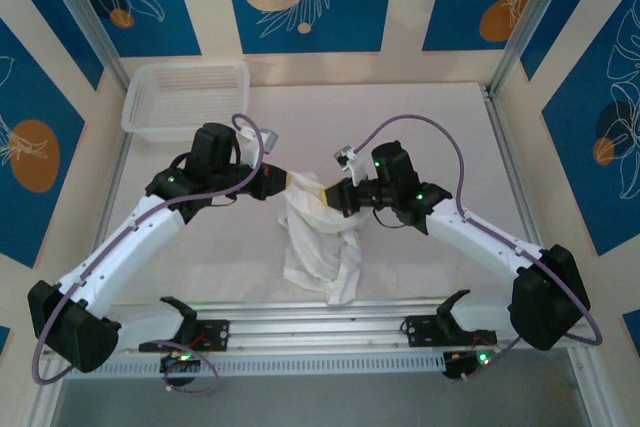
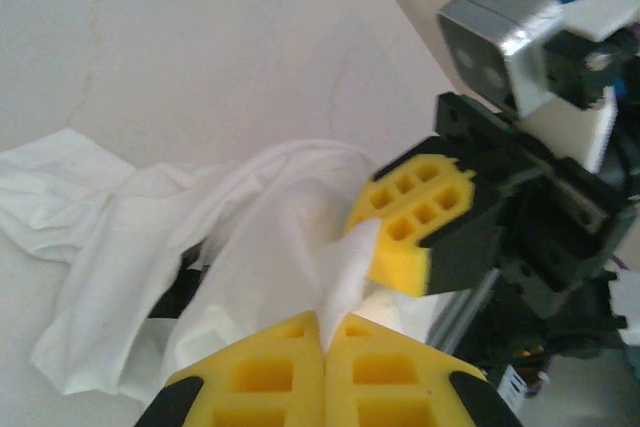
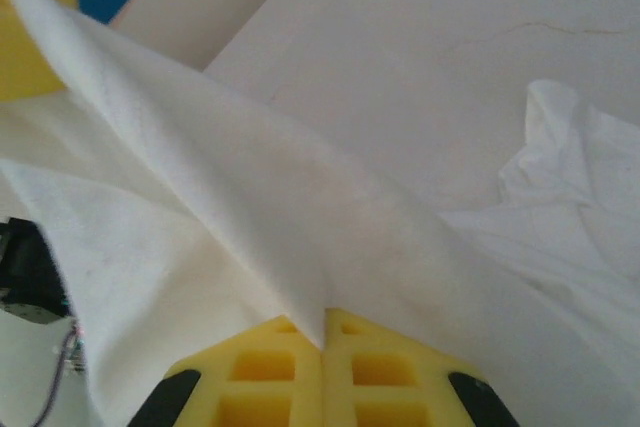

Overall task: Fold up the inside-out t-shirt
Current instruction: Turn the T-shirt inside out at the center of the table.

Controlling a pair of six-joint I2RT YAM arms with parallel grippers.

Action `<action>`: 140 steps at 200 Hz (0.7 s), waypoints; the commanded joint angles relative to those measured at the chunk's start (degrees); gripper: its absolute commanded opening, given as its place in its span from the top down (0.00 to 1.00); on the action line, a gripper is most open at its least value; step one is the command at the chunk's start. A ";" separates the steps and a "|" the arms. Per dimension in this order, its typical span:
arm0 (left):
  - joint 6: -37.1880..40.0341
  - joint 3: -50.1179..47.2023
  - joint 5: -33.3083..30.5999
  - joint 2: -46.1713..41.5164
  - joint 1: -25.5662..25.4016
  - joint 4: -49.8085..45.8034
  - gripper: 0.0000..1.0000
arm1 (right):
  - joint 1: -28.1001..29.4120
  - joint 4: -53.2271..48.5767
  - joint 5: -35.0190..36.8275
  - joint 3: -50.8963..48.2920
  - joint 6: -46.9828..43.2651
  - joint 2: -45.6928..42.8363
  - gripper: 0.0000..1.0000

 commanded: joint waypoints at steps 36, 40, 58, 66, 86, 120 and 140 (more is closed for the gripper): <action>0.01 -4.04 -12.22 9.83 1.10 5.61 1.00 | -3.60 19.34 -22.86 2.64 22.02 -6.07 1.00; -0.66 -4.65 -11.68 10.26 1.10 7.28 1.00 | -3.76 20.00 -23.39 2.73 23.01 -5.88 1.00; -2.20 -5.38 -11.80 9.45 1.10 11.05 0.85 | -4.82 20.94 -24.07 2.52 26.08 -5.15 1.00; -1.76 -4.75 -13.12 8.25 1.09 10.46 0.70 | -5.34 20.91 -23.43 2.05 26.82 -5.14 1.00; 0.81 -1.90 -15.34 4.82 1.54 6.44 0.54 | -6.46 19.63 -20.60 1.52 26.89 -5.23 1.00; 3.81 0.00 -13.19 -1.33 1.63 1.75 0.43 | -9.33 19.26 -17.76 0.88 28.46 -4.71 1.00; 3.37 -1.31 -4.28 -2.97 1.63 3.83 0.40 | -9.81 19.48 -18.91 0.92 28.15 -4.33 1.00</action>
